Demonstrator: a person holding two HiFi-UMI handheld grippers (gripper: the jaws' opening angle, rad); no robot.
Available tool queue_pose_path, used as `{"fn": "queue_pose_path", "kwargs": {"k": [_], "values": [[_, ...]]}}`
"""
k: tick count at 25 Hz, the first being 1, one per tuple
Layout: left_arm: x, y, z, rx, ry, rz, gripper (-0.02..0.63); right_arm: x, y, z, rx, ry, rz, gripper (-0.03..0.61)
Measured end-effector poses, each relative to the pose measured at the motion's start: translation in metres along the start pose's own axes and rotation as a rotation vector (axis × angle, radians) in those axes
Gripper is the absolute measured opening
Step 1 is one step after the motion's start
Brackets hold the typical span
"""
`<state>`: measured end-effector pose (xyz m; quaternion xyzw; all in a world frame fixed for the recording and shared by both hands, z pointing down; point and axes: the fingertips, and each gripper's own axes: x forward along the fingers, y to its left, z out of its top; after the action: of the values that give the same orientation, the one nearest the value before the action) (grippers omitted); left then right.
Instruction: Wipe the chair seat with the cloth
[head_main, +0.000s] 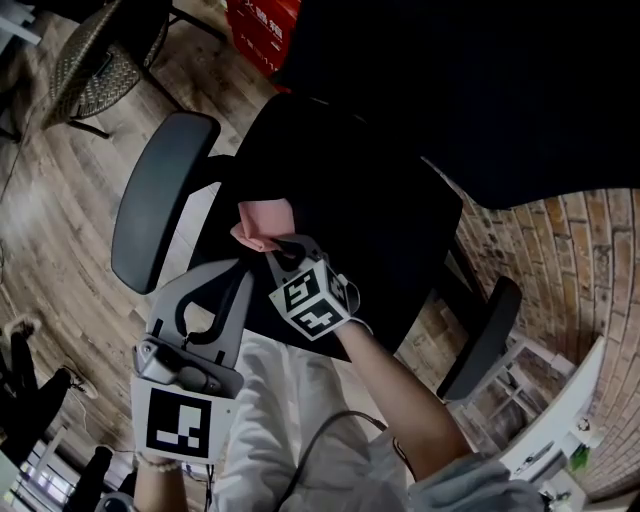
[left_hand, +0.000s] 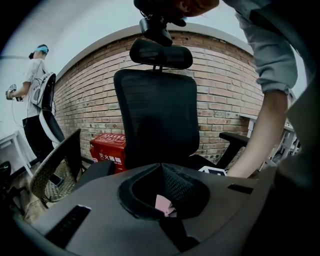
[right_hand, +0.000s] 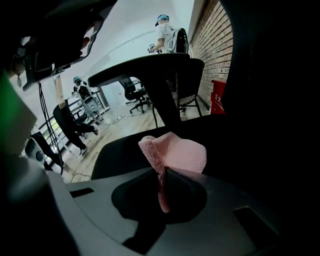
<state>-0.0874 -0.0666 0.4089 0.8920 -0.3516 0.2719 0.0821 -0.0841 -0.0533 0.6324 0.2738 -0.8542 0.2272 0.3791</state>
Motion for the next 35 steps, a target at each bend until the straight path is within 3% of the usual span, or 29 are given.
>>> {"fn": "queue_pose_path", "kwargs": {"k": [6,15,21,25,29,35], "values": [[0.012,-0.006,0.006,0.01,0.001,-0.012,0.018,-0.018,-0.039,-0.025,0.004,0.025,-0.078,0.055],[0.03,-0.019,0.015,0.022,-0.003,-0.032,0.018,-0.059,-0.12,-0.067,0.096,0.056,-0.266,0.055],[0.041,-0.029,0.021,0.046,-0.01,-0.058,0.018,-0.093,-0.176,-0.095,0.184,0.076,-0.433,0.055],[0.046,-0.035,0.025,0.048,-0.014,-0.066,0.018,-0.116,-0.206,-0.115,0.304,0.079,-0.544,0.055],[0.048,-0.039,0.031,0.056,-0.015,-0.077,0.018,-0.138,-0.226,-0.128,0.392,0.085,-0.641,0.055],[0.046,-0.037,0.034,0.06,-0.021,-0.077,0.018,-0.154,-0.233,-0.138,0.423,0.103,-0.692,0.055]]}}
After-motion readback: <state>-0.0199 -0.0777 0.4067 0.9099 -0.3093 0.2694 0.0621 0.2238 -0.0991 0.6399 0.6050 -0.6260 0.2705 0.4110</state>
